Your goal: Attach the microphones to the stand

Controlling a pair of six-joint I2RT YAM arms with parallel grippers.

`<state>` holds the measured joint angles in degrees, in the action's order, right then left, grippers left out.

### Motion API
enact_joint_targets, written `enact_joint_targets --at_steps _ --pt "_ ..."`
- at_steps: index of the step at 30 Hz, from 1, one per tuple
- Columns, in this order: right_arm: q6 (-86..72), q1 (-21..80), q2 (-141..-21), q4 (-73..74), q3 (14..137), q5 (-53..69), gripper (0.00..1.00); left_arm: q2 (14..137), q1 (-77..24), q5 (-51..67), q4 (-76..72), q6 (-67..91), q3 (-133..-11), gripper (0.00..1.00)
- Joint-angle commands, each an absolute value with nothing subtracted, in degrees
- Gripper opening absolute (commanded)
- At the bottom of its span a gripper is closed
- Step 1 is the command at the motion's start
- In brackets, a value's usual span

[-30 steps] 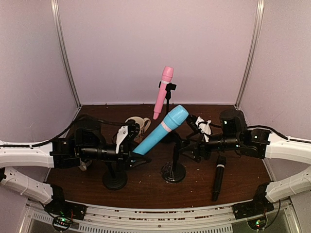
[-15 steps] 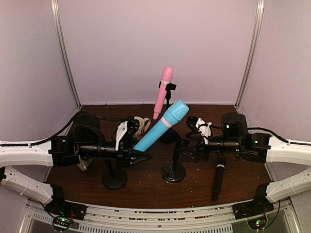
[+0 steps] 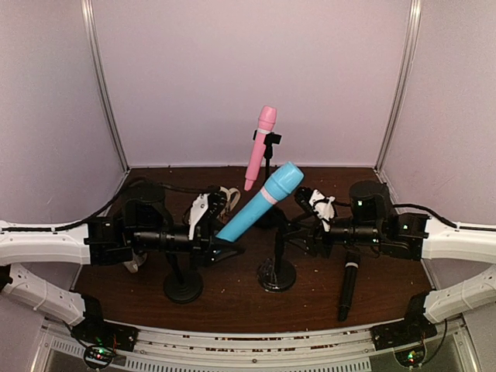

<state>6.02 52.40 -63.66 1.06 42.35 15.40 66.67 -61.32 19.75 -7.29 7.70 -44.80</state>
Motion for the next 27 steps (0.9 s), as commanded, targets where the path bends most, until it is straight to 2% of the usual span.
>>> enact_joint_targets --at_steps 1,12,18,27 --pt "5.9 52.4 -64.0 0.4 41.5 15.2 0.45 67.8 -58.9 21.9 -18.8 6.8 -44.5 0.00" --pt "5.5 51.7 -62.5 -1.2 40.5 15.9 0.28 80.7 -50.2 28.5 -40.4 5.8 -43.7 0.00" --pt "4.8 50.8 -62.2 -3.2 39.8 18.2 0.10 88.7 -48.1 32.8 -50.6 5.1 -44.0 0.00" --pt "4.5 50.5 -62.2 -3.5 40.0 19.7 0.06 93.3 -46.8 35.3 -50.0 2.7 -47.3 0.00"
